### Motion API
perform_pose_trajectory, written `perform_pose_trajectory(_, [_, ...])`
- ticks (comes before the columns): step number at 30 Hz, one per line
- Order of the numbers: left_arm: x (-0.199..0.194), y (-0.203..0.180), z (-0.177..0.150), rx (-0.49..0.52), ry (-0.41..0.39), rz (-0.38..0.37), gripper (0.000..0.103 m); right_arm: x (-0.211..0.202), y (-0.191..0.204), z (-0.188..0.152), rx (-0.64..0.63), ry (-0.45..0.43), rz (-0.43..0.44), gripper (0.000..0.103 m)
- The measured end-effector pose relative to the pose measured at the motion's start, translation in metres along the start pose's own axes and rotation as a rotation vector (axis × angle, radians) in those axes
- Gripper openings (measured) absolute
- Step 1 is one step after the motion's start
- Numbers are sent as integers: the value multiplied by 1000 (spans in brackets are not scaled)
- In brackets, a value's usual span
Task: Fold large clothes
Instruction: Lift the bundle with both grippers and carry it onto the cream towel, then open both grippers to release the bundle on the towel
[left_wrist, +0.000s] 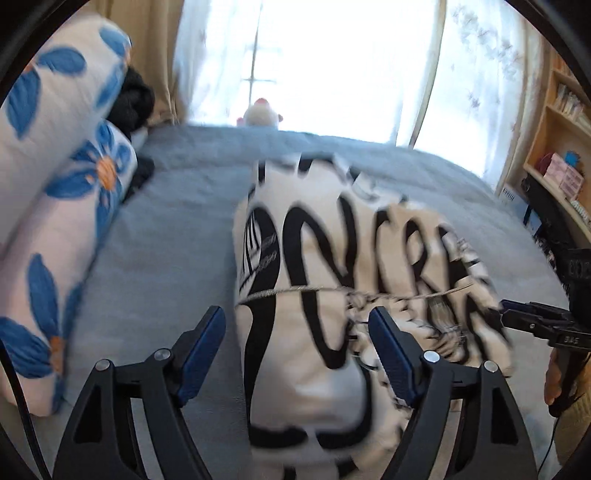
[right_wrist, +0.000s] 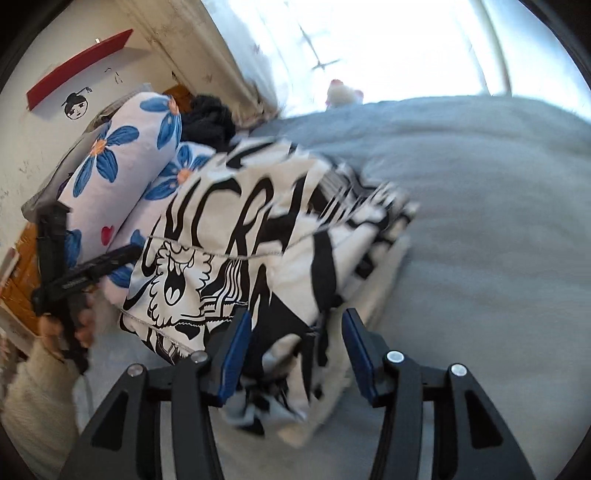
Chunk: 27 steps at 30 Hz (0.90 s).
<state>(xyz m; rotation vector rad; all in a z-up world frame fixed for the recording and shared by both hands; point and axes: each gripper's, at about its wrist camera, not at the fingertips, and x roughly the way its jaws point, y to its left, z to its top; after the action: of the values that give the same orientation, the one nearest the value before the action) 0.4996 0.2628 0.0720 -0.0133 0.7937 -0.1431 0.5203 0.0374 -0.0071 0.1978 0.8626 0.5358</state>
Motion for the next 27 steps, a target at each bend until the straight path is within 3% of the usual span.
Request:
perform_pose_trajectory(1, [-9,-3,1,7,-6,7,67,-8,3,-1,-10,-16,-4,51])
perform_pose_trajectory(2, [-16,-7,1,20,-10,-1,51,-13,7,-1,-17,-24,5,51])
perform_pose_trajectory(4, [-19,-17,0,31,16,9,32,-19,18,-1,-42,-43,4,49])
perform_pose_trajectory(5, [-20,-23,-2,33,29,13,21,-19,27,-1,-67,-58,-7,45])
perform_pose_trajectory(6, [-14,-28,-5,41,59,9,17,-18,36,-2,-92,-65,-20,37])
perform_pose_trajectory(9, [2,-41,-20,82,115,39,16,-4,55,-5,-136,-48,-22,26])
perform_pose_trajectory(11, [15,-45,-31,95,150,85,16,19,59,-12,-181,-9,-125,22])
perform_pose_trajectory(13, [25,-42,-38,96,149,114,16,35,48,-20,-174,37,-181,16])
perform_pose_trajectory(15, [24,-38,-40,65,139,95,16,38,33,-23,-132,38,-162,13])
perform_pose_trajectory(24, [-4,-49,-38,28,128,122,19,-9,37,-24,-99,46,-136,13])
perform_pose_trajectory(27, [-32,-67,-37,29,114,127,32,-41,52,-29,-103,39,-122,16])
